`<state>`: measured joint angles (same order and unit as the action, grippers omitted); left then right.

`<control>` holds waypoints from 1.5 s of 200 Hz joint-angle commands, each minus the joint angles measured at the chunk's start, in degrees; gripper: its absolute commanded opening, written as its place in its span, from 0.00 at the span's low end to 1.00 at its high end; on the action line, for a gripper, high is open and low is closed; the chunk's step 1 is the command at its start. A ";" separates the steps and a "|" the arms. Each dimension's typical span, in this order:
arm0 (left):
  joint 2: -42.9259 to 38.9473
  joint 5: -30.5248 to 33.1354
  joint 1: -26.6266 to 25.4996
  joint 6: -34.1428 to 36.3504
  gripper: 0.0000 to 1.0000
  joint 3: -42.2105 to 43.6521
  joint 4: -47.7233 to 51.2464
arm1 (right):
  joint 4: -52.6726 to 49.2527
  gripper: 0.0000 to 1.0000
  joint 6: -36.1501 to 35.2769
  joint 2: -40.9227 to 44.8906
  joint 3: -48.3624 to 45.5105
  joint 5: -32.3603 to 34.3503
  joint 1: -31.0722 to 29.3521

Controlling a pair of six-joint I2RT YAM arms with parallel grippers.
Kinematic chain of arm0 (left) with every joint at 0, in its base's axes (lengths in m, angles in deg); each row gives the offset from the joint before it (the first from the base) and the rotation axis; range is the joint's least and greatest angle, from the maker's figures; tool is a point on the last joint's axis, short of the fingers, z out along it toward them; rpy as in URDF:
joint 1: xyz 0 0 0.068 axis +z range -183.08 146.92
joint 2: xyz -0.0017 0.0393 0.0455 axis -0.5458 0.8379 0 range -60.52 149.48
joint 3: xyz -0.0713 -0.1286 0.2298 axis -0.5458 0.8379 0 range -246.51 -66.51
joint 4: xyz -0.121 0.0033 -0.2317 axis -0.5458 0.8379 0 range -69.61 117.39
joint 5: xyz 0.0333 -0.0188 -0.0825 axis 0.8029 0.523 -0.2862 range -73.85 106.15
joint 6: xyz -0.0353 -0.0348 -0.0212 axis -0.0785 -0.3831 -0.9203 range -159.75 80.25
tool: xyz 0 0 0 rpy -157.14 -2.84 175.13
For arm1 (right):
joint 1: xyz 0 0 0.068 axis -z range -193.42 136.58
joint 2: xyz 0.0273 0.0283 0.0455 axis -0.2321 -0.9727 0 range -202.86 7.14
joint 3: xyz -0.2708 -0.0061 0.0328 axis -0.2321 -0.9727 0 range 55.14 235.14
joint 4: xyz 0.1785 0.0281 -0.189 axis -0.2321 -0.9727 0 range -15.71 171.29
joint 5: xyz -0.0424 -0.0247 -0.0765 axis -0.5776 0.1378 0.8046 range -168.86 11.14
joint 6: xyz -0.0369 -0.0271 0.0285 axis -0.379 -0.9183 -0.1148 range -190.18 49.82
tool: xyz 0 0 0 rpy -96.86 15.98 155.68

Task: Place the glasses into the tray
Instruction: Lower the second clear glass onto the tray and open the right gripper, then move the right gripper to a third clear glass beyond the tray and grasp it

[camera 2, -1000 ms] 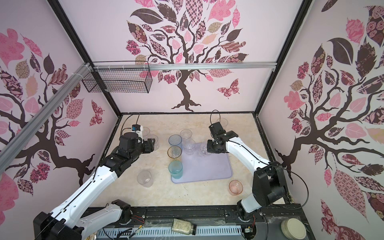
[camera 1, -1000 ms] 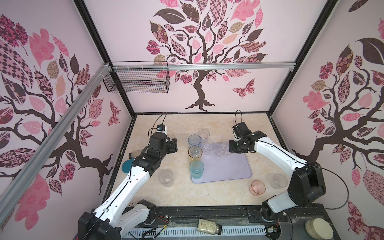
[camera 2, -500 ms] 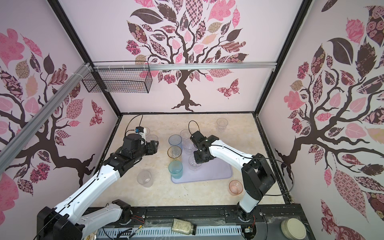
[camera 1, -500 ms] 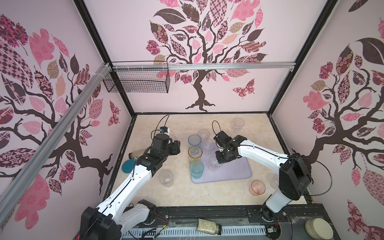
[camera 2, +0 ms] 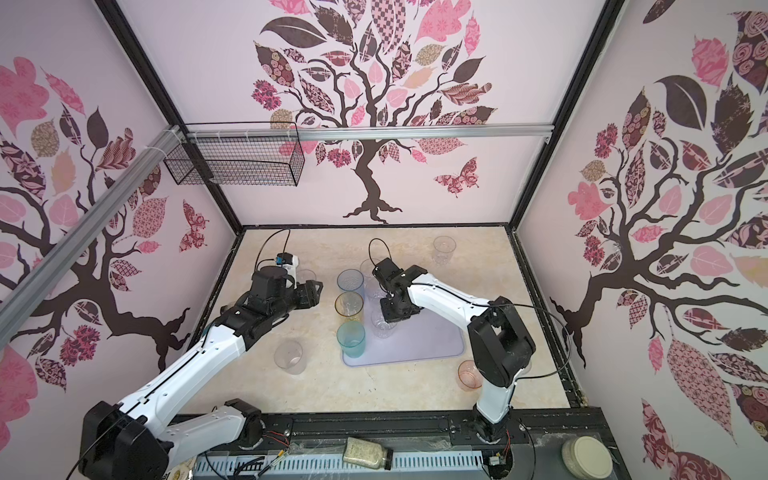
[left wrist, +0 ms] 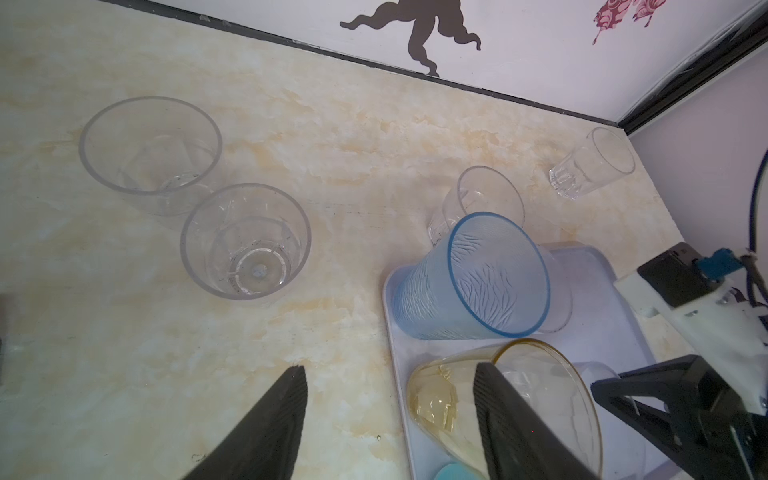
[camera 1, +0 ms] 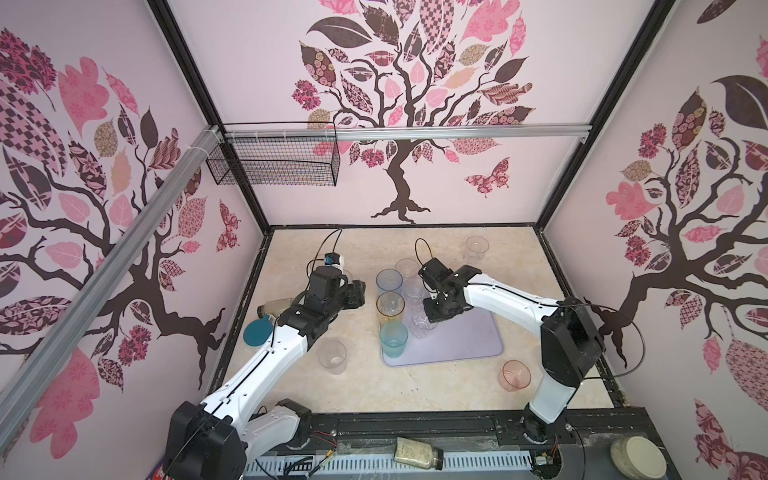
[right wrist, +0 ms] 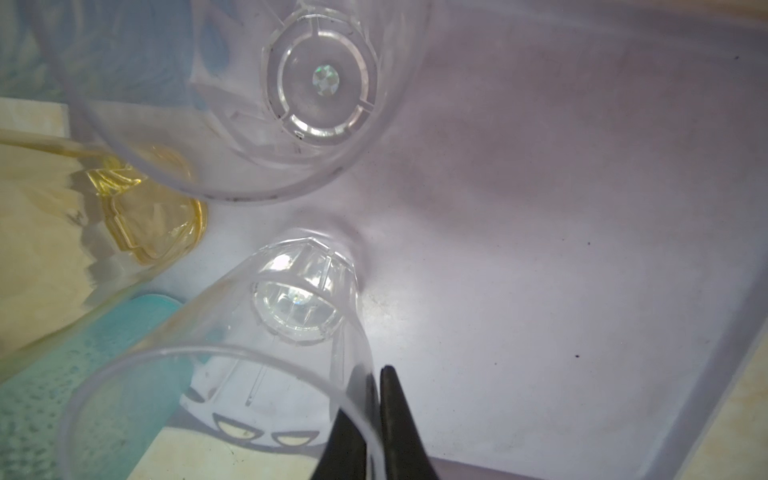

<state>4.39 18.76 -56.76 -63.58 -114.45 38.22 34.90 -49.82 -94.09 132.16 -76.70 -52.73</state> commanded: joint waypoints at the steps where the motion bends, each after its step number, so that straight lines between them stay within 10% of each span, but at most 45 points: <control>1: 0.66 -0.70 -0.22 -0.01 0.67 0.83 -1.98 | -0.48 0.00 -0.74 -1.67 2.49 0.28 -0.45; 54: 1.89 -1.05 -0.21 0.51 0.67 0.61 -2.45 | 0.29 0.02 -0.13 -2.66 3.03 -0.27 -0.48; 136: -1.11 -1.54 -0.21 3.62 0.68 -0.55 -0.47 | -2.87 0.53 -0.98 -1.83 11.90 -0.39 -0.12; 220: -3.64 -0.49 -2.66 10.09 0.69 1.61 -10.49 | 13.75 0.58 7.78 0.28 15.30 -2.09 9.90; 300: -2.57 4.73 -4.39 9.26 0.72 6.71 -15.20 | 10.93 0.58 9.68 -21.82 34.91 -5.08 11.45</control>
<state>3.16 22.63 -61.20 -52.54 -112.13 27.83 49.17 -40.77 -108.58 161.31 -79.52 -40.99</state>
